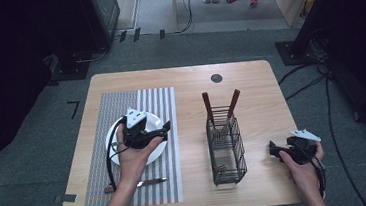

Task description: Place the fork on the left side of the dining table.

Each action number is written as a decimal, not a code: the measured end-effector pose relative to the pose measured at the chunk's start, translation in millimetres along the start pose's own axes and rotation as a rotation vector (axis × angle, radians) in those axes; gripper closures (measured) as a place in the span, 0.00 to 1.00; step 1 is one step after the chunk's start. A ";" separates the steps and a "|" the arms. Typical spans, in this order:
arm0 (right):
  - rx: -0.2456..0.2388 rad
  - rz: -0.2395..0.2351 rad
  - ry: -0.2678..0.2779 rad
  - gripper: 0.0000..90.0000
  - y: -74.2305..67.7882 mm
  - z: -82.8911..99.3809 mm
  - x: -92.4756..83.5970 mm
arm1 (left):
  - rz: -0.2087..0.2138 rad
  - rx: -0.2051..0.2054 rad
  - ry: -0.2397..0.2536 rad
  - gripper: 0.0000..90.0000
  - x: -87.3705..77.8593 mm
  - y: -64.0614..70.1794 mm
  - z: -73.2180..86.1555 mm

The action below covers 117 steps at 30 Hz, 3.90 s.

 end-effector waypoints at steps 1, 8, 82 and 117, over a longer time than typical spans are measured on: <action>0.000 -0.001 0.000 0.00 -0.2 0.0 0.0 | 0.010 0.002 -0.003 0.16 3.7 2.1 -1.0; -0.006 -0.007 -0.001 0.00 -0.9 0.2 -0.1 | 0.080 0.027 0.008 0.27 21.6 22.1 -10.7; -0.032 -0.033 -0.002 0.00 -3.5 0.6 -0.4 | 0.450 0.123 0.173 0.86 58.6 96.4 -81.6; -0.033 -0.034 -0.002 0.00 -3.7 0.7 -0.5 | 0.362 -0.028 0.383 0.86 8.1 48.4 -142.6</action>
Point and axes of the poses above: each handheld gripper's, and its own axes: x roughly forward along the jaws, z roughly out of its underside, y roughly to its right, the point moved 6 cm from there along x, roughly forward along the jaws, and after that the axes turned 3 degrees about x, right-handed, at the moved point
